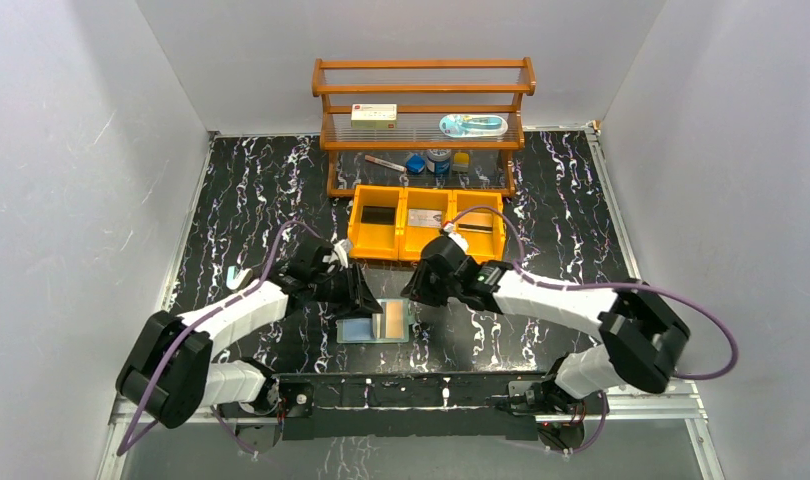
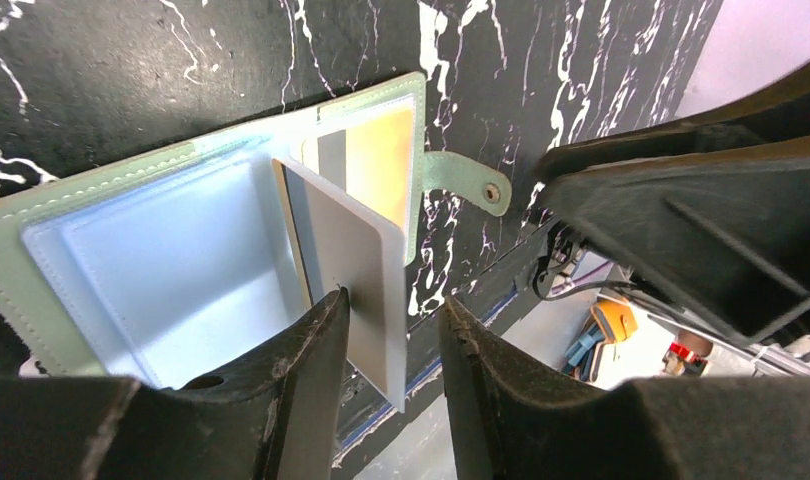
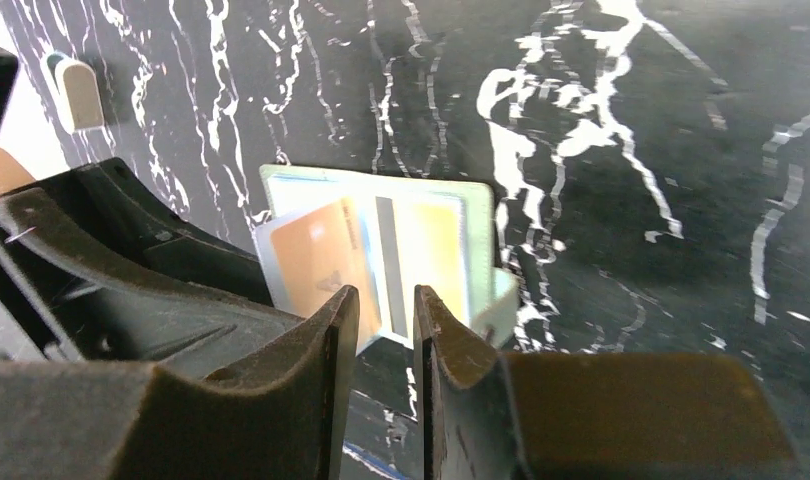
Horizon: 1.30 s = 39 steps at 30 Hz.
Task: Take the credit cards out of the card holder
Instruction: Remove the credit card from the card holder.
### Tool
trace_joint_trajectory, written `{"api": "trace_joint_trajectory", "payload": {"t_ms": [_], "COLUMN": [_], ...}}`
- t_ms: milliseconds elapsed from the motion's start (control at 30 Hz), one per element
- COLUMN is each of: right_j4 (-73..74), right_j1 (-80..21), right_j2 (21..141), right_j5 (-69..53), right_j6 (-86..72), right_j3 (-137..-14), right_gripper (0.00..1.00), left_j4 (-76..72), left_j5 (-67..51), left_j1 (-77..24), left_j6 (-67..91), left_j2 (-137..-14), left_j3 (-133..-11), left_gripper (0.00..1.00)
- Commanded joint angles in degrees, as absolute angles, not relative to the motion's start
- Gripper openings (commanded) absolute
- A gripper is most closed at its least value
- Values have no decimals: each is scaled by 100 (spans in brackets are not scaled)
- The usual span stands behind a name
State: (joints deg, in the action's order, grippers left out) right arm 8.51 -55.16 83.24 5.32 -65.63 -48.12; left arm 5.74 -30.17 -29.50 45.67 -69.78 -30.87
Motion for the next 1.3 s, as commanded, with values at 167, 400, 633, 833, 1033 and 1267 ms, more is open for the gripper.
{"api": "trace_joint_trajectory", "payload": {"t_ms": [167,400,633,833,1033,1267], "right_j4": [657,641,939,505,474,1184], "right_j1": [-5501,-5498,-5518,-5514,-5587,-5684], "right_j2": [7775,8071,7628,7694,8631,9395], "right_j5": [944,678,1180,822,-57,-221], "right_j6": [-6547,-6526,-6374,-6101,-5891,-5860], "right_j3": [-4554,-4673,-4745,-4704,-5159,-5667], "right_gripper": [34,29,27,26,23,18], "left_j4": [1036,646,2052,2209,2064,1444], "left_j5": [-2874,-3000,-2156,-1771,-1888,-2340], "left_j1": [-3061,-3350,-3403,-3325,-3307,-3306], "left_j6": [4342,4480,3652,3924,4281,4513], "left_j2": [-7068,-7515,-7911,-7726,-7797,-7443], "left_j3": [-3472,-3754,-4696,-4742,-4351,-3773], "left_gripper": [46,52,54,56,54,53]}}
